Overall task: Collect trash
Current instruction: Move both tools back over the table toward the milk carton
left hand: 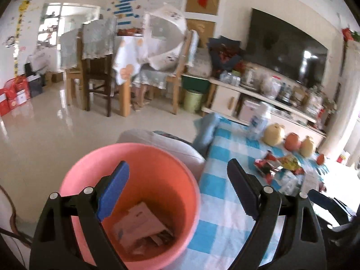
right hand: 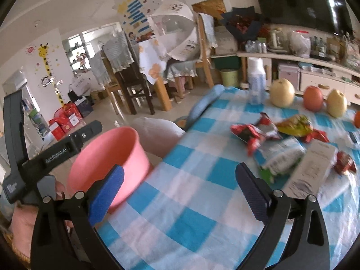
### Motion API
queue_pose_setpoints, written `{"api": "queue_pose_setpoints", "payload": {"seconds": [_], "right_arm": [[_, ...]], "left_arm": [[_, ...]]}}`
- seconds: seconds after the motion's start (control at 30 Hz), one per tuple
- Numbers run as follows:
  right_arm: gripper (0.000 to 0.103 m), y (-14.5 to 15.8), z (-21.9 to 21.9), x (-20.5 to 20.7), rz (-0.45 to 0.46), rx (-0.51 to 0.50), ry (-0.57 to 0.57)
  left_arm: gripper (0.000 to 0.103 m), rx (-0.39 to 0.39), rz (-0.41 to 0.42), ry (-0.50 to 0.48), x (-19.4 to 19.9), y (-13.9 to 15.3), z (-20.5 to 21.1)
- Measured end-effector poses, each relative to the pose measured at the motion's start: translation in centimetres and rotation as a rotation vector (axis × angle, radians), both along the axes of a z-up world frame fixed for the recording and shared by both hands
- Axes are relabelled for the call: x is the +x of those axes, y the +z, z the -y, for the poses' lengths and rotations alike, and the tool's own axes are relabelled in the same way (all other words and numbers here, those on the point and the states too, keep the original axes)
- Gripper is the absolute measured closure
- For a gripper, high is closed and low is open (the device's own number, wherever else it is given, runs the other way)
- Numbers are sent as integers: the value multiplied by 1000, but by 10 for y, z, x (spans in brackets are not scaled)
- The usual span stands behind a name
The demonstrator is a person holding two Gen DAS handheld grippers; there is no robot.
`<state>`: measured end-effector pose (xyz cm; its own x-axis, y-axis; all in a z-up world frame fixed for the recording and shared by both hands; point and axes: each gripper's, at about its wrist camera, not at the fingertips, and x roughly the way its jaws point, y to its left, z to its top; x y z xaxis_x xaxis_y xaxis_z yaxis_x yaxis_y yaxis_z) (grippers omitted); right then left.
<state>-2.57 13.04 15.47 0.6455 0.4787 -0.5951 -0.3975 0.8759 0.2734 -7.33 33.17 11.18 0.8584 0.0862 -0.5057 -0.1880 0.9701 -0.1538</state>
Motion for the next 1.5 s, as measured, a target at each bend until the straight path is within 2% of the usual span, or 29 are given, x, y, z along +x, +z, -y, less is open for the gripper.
{"api": "queue_pose_setpoints", "payload": {"seconds": [0.17,0.3,0.7,0.93,1.17,1.33,1.5], "right_arm": [[5,2,21,-11,3,-6,-25],[5,1,37,-18,3,-4,-41],[5,-5,81,-24,-13,-32,-96],[5,-8,124,-20,-50,5,-179],[5,-4,157,-19,-31,-11,-234],[5,0,182,-16,-29,-8,-275],[5,-1,212,-7,-49,30,-317]], "left_arm": [[14,-16,23,-87,0,0,22],[14,64,12,-121,3,-4,51],[14,140,16,-200,9,-7,101],[14,151,-3,-239,15,-11,125],[14,177,-17,-310,18,-16,156],[14,183,-19,-379,19,-19,177],[14,149,-39,-474,23,-24,200]]}}
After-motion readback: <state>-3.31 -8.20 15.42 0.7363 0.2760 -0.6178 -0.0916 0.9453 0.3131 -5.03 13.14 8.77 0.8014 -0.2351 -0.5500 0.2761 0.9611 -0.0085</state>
